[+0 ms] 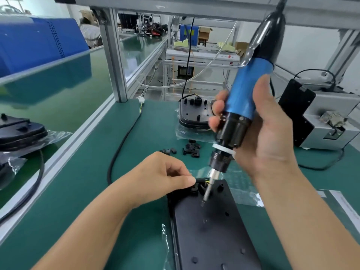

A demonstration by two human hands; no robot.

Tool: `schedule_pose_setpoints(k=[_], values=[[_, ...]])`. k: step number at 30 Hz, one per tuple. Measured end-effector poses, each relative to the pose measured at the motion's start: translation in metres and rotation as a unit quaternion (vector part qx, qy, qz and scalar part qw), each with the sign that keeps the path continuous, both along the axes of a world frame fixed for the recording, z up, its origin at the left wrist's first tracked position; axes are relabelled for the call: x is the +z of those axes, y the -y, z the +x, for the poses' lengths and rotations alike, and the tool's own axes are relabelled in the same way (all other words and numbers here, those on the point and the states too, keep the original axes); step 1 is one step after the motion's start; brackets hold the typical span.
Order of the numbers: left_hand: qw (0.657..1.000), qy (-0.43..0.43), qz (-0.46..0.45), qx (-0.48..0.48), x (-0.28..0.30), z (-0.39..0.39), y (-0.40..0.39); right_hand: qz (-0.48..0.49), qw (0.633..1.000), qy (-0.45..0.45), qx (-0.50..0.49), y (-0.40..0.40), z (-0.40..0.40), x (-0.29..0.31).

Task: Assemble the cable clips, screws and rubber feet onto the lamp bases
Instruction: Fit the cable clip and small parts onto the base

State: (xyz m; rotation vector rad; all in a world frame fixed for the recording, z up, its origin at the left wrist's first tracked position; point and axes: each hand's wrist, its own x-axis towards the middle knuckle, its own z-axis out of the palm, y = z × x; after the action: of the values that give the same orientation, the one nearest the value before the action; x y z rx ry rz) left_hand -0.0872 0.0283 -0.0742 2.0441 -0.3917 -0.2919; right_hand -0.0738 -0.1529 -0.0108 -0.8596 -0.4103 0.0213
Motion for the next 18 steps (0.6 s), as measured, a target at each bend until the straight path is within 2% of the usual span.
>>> schedule_pose_setpoints(k=[5,9,11,18], values=[[1.000,-0.002,0.008,-0.008,0.001,0.000,-0.001,-0.027,0.999,-0.008,-0.020,0.003,0.012,0.015],[1.000,-0.004,0.004,-0.004,0.001,0.000,0.003,-0.016,1.000,-0.009,0.022,0.005,0.019,0.018],[1.000,-0.004,0.000,-0.005,0.000,0.000,0.003,-0.022,1.000,-0.006,0.005,0.001,0.020,0.015],[0.999,-0.029,-0.039,0.000,-0.001,0.001,0.006,-0.077,0.994,0.062,-0.036,-0.014,0.012,0.018]])
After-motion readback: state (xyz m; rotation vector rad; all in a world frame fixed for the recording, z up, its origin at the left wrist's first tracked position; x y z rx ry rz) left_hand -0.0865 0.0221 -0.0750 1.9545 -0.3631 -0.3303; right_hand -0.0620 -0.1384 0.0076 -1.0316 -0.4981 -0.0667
